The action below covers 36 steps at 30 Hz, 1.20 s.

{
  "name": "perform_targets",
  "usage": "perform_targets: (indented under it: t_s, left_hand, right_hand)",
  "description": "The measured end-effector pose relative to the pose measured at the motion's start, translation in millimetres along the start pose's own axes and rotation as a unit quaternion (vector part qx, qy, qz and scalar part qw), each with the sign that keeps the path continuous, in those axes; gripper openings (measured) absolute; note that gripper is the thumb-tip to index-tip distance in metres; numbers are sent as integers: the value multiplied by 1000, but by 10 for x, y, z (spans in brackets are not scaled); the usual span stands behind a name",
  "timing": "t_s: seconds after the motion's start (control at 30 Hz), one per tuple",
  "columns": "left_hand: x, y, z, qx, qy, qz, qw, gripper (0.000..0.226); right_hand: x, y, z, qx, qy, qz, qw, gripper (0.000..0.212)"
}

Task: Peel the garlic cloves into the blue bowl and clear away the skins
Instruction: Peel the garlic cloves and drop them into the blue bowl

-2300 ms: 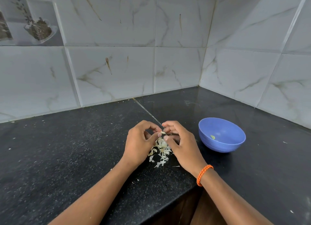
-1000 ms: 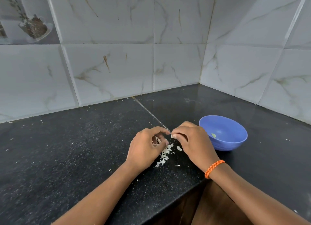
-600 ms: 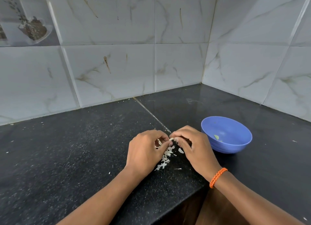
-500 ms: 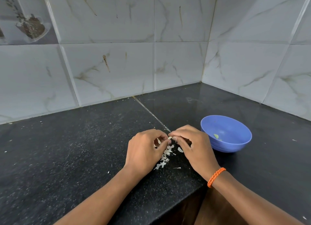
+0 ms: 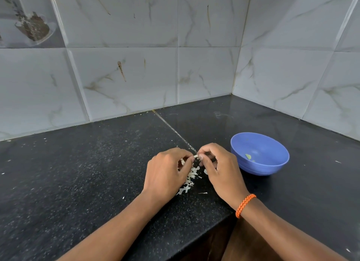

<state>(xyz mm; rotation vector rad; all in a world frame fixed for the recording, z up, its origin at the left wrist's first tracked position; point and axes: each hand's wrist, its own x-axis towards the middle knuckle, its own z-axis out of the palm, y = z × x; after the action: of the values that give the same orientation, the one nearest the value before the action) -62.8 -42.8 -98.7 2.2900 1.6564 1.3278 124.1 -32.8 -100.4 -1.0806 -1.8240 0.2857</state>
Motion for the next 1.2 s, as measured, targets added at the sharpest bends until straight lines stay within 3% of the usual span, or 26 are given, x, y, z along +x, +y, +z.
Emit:
perform_targets:
  t_s: [0.43, 0.7, 0.87, 0.97, 1.2]
  left_hand:
    - [-4, 12, 1, -68, -8, -20, 997, 12]
    - [23, -16, -24, -211, -42, -10, 977, 18]
    - [27, -32, -10, -306, -59, -58, 948, 17]
    - [37, -33, -19, -325, -60, -86, 940, 16]
    - [25, -3, -55, -246, -17, -109, 963, 11]
  right_hand:
    - [17, -3, 13, -35, -25, 5, 999, 10]
    - [43, 13, -6, 178, -43, 85, 979, 13]
    - [40, 12, -16, 246, -45, 116, 961, 11]
    - [25, 11, 3, 233, -32, 105, 966, 10]
    - [-13, -14, 32, 132, 27, 58, 989, 21]
